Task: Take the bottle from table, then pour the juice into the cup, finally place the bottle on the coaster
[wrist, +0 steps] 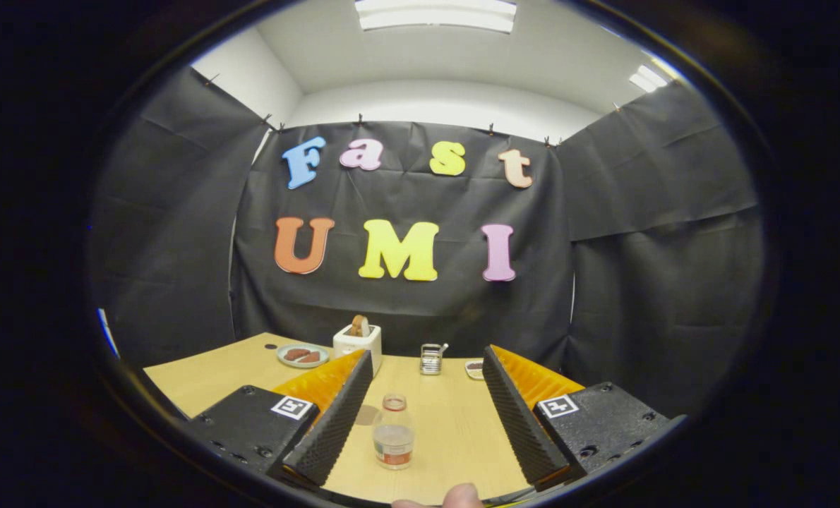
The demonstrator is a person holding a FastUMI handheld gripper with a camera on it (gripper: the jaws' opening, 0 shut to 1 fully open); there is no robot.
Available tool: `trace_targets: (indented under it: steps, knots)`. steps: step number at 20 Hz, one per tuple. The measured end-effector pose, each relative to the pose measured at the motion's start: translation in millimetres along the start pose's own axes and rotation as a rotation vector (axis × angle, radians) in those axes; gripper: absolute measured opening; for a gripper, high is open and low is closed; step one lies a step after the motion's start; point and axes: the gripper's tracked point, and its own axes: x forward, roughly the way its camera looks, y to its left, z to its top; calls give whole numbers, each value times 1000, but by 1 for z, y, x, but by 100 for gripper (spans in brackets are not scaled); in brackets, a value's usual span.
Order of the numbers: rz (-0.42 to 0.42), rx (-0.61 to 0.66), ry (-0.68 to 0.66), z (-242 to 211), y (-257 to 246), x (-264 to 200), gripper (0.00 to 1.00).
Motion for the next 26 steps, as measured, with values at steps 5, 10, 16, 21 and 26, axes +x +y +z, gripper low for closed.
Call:
trace_targets:
  steps: [5, 10, 16, 21, 26]
  knots:
    - [-2, -2, -2, -3, 0, 1, 100]
    - [2, 4, -6, -2, -1, -1, 100]
    - [41, 35, -12, -12, 9, -3, 100]
    - [47, 43, 19, -37, 10, 0, 100]
    - [64, 35, 66, -72, 18, 5, 100]
